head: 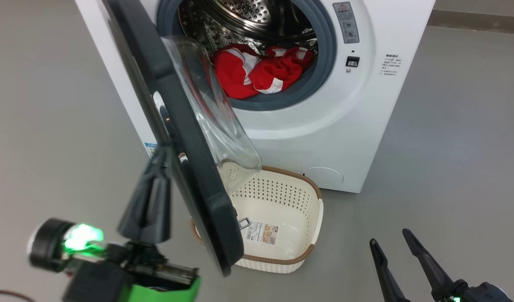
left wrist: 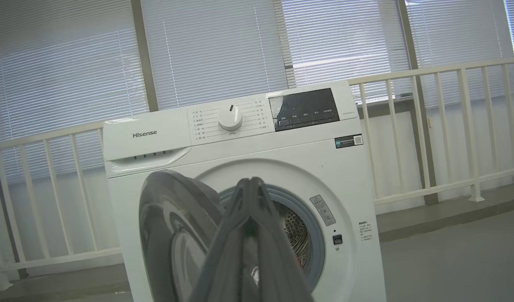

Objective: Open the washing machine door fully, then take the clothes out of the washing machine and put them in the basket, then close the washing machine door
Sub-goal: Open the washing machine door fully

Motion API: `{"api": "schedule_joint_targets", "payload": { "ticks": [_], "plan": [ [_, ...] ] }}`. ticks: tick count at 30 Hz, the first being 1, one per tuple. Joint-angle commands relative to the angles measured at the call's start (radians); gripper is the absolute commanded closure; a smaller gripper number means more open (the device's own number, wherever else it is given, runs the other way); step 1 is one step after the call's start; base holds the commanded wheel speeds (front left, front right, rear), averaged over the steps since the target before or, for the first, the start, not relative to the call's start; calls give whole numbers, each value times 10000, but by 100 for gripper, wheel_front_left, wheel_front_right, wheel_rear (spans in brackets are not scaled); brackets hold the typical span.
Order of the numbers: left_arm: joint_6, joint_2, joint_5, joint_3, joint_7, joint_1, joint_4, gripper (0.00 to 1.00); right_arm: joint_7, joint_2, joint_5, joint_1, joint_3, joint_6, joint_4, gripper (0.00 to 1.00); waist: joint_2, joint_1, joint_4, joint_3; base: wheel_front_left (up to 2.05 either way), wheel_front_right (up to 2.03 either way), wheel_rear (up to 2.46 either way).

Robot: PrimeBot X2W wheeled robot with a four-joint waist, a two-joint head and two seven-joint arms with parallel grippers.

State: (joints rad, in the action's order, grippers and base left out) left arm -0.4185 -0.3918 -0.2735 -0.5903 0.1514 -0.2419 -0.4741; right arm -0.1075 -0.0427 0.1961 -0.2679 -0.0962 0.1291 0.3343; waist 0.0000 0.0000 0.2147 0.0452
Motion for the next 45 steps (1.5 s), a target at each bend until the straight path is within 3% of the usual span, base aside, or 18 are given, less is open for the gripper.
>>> {"api": "schedule_joint_targets", "payload": {
  "ticks": [1, 10, 23, 45],
  "plan": [
    [137, -83, 108, 228, -101, -563, -296, 100, -73, -76, 112, 268, -265, 16, 232, 0, 0, 0, -42, 21, 0, 0, 0],
    [751, 692, 41, -1216, -888, -1059, 165, 100, -79, -76, 103, 428, -282, 16, 257, 0, 0, 0, -199, 259, 0, 0, 0],
    [923, 1212, -525, -1936, -1482, -777, 1583, 100, -108, -76, 73, 560, -269, 16, 267, 0, 0, 0, -290, 428, 0, 0, 0],
    [262, 927, -1050, -1375, -2111, -375, 2584, 100, -6, -76, 23, 497, -337, 16, 345, 0, 0, 0, -144, 344, 0, 0, 0]
  ]
}}
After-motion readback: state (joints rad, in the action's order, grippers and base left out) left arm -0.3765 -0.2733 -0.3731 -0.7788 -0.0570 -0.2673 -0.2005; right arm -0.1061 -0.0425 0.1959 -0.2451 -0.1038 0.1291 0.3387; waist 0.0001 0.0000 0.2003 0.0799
